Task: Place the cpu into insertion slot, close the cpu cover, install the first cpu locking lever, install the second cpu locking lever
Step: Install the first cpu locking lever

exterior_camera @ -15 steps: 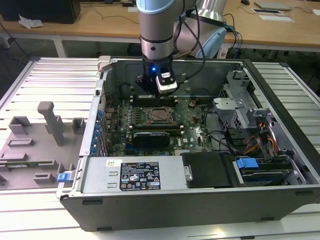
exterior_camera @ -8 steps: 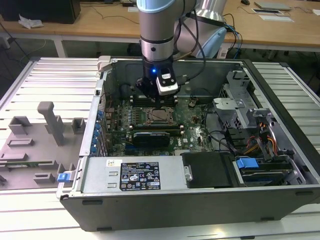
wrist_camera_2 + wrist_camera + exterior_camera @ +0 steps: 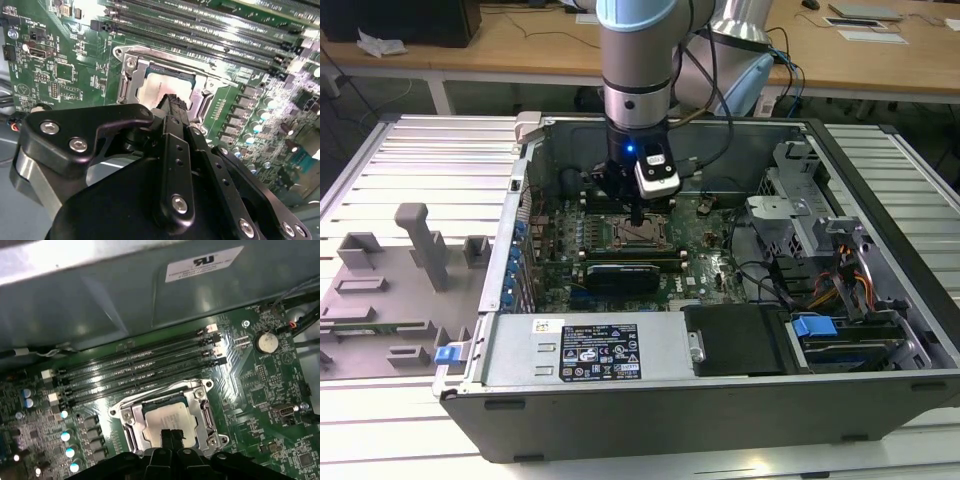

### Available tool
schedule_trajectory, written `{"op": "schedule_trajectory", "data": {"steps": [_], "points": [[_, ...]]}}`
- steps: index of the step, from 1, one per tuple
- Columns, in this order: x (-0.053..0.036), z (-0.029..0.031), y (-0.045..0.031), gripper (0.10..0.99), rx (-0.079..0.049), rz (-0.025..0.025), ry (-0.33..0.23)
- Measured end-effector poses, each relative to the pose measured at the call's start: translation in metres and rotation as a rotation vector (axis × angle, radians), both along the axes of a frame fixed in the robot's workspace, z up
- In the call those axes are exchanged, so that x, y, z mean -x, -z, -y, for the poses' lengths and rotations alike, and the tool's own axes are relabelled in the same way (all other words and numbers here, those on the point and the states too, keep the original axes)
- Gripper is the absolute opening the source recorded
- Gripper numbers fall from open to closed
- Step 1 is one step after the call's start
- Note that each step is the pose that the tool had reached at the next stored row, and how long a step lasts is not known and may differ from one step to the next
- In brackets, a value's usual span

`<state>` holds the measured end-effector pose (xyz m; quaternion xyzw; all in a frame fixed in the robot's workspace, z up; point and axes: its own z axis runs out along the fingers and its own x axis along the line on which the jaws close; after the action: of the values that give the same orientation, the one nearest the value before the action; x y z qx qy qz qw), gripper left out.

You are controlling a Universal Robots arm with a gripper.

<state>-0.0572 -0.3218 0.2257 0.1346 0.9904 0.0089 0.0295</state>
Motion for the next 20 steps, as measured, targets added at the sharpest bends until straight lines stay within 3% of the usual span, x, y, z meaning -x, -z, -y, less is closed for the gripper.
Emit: {"op": "schedule_trajectory", "data": {"steps": [5,9,12,15,20], "points": [[-0.0039,0.0000,0.0005,0.106,0.007,-0.0140,-0.068],[-0.0075,0.0000,0.0008,0.106,0.008,-0.0188,-0.146],[-0.0076,0.0000,-0.0015,0.106,0.009,-0.0203,-0.153],[-0.0077,0.0000,-0.0118,0.106,0.008,-0.0203,-0.153],[-0.0077,0.0023,-0.0209,0.106,0.008,-0.0203,-0.154]]}}
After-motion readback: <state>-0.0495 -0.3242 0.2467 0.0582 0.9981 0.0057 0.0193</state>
